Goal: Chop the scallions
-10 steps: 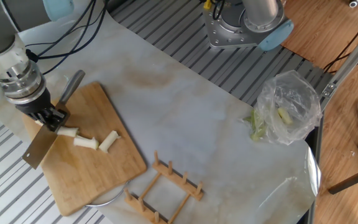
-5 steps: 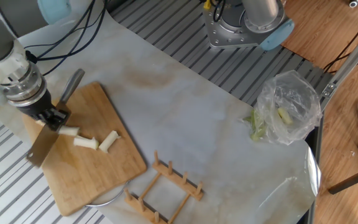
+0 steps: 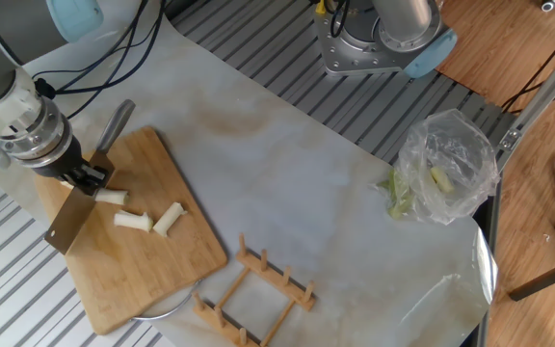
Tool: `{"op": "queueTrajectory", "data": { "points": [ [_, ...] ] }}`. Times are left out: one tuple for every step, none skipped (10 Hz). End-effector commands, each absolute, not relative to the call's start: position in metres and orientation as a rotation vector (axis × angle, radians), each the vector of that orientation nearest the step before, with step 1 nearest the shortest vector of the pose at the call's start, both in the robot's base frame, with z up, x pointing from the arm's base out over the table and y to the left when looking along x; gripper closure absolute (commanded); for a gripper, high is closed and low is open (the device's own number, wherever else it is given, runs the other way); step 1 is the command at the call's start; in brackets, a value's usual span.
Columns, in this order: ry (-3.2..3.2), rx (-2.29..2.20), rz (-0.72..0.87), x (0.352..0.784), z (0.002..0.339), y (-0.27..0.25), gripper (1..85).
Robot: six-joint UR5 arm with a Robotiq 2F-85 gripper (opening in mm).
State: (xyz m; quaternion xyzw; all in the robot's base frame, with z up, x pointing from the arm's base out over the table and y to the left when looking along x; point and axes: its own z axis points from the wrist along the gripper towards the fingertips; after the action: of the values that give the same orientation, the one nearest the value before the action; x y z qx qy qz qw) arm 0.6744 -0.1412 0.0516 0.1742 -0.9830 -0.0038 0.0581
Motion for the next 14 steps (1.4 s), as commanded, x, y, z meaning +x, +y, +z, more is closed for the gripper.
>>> {"op": "queueTrajectory", "data": {
  "points": [
    [-2.986,0.517,-0.056,0.675,0.066,-0.135,84.3],
    [-2.995,0.512,-0.072,0.677,0.064,-0.134,84.3],
    [-3.016,0.496,-0.053,0.68,0.059,-0.133,84.3],
    [-3.031,0.485,-0.056,0.682,0.057,-0.132,84.3],
    [-3.049,0.478,-0.074,0.685,0.058,-0.129,84.3],
    [-3.076,0.485,-0.087,0.69,0.059,-0.125,84.3],
    [-3.094,0.492,-0.093,0.694,0.058,-0.122,84.3],
    [-3.108,0.497,-0.087,0.697,0.056,-0.122,84.3],
    [-3.115,0.5,-0.085,0.698,0.055,-0.122,84.3],
    [-3.122,0.503,-0.089,0.698,0.053,-0.122,84.3],
    [-3.131,0.509,-0.086,0.699,0.049,-0.123,84.3],
    [-3.143,0.516,-0.086,0.7,0.046,-0.124,84.3],
    [-3.145,0.516,-0.088,0.7,0.047,-0.123,84.3],
    [-3.144,0.516,-0.1,0.7,0.05,-0.121,84.3]
  ]
}}
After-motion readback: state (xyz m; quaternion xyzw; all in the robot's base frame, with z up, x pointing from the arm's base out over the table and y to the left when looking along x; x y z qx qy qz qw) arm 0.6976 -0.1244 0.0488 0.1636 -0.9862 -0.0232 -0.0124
